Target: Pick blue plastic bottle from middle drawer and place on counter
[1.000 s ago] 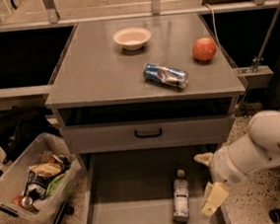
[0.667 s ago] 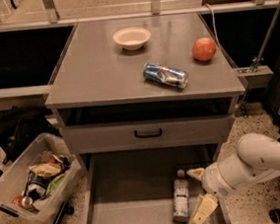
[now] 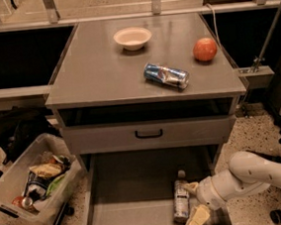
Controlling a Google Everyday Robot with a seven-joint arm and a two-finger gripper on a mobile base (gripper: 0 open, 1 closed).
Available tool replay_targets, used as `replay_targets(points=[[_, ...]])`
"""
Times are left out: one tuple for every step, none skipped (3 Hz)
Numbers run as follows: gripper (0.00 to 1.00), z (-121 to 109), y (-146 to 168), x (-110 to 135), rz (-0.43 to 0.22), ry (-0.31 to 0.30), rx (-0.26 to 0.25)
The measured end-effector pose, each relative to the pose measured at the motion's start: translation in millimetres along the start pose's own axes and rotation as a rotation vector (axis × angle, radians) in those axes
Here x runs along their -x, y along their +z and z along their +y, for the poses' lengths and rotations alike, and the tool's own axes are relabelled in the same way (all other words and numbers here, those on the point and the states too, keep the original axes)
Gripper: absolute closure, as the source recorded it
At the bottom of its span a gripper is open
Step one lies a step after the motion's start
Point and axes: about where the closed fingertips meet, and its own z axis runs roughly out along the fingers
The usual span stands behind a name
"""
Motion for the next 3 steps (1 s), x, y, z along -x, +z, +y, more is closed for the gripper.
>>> replay_targets(points=[[0.00, -6.9, 20.4, -13.7, -0.024, 0.023, 0.028], [0.00, -6.9, 20.4, -13.7, -0.024, 0.023, 0.028], [0.00, -9.7, 18.4, -14.1, -0.046, 0.035, 0.004]])
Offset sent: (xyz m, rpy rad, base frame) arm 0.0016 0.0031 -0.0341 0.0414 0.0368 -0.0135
